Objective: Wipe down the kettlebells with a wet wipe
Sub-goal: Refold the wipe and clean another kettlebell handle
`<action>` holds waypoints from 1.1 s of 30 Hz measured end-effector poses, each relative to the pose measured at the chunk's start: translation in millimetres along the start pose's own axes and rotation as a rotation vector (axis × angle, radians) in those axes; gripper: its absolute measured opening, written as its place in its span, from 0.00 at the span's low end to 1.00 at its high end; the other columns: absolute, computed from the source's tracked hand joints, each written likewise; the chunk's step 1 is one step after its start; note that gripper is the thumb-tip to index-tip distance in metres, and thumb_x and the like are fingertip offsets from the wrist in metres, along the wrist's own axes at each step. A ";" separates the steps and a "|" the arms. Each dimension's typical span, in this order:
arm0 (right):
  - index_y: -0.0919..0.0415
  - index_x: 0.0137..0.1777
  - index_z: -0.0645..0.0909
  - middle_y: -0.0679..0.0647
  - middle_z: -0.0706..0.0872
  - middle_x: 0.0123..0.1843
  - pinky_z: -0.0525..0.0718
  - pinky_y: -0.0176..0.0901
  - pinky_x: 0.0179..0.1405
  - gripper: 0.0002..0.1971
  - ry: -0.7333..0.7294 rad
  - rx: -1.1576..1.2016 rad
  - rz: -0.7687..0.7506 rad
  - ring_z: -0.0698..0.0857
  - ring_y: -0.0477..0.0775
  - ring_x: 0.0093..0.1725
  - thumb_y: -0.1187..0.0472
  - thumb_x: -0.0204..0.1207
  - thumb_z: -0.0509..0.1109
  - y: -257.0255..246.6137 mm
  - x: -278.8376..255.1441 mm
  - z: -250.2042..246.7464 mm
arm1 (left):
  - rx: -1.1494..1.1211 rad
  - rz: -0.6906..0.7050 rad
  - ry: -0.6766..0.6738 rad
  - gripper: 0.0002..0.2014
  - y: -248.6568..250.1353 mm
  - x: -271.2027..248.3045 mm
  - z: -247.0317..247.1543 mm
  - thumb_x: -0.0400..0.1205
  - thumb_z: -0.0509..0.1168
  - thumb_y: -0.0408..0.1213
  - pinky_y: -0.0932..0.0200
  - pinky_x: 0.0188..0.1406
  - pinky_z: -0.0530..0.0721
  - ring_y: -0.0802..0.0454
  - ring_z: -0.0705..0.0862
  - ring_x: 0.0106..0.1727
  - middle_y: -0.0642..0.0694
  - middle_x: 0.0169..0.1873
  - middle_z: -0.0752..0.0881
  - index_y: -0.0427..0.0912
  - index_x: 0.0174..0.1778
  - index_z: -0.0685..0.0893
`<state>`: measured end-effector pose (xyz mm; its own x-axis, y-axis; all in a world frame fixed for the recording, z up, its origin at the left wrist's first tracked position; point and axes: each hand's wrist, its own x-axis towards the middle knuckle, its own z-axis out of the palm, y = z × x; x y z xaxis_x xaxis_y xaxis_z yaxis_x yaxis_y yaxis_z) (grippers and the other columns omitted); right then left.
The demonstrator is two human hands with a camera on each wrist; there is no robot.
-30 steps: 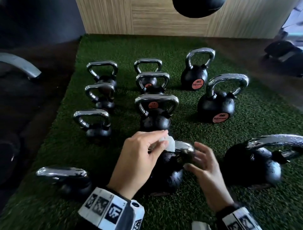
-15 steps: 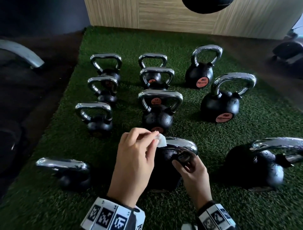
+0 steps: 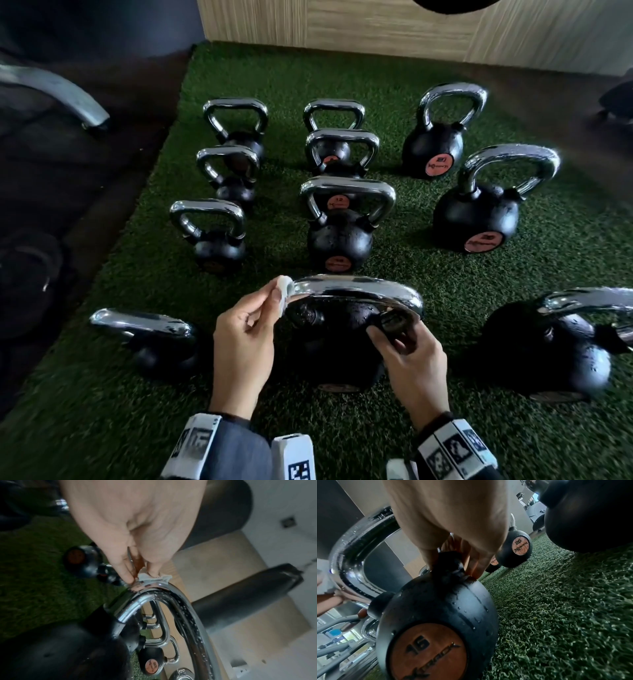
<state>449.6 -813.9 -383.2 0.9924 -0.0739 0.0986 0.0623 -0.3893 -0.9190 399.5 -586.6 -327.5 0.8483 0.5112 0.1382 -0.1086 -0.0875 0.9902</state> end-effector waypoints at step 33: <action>0.43 0.46 0.88 0.19 0.85 0.36 0.76 0.13 0.35 0.26 -0.385 -0.392 -0.250 0.86 0.24 0.37 0.78 0.60 0.78 -27.4 -20.0 -53.3 | 0.312 0.028 -0.222 0.11 -42.3 55.3 26.7 0.83 0.72 0.50 0.61 0.45 0.90 0.67 0.91 0.42 0.65 0.35 0.92 0.47 0.49 0.94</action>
<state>422.3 -850.7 -339.7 0.9244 0.3729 0.0810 0.3275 -0.6666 -0.6696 464.8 -577.5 -362.2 0.9427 0.3100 0.1236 0.0007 -0.3721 0.9282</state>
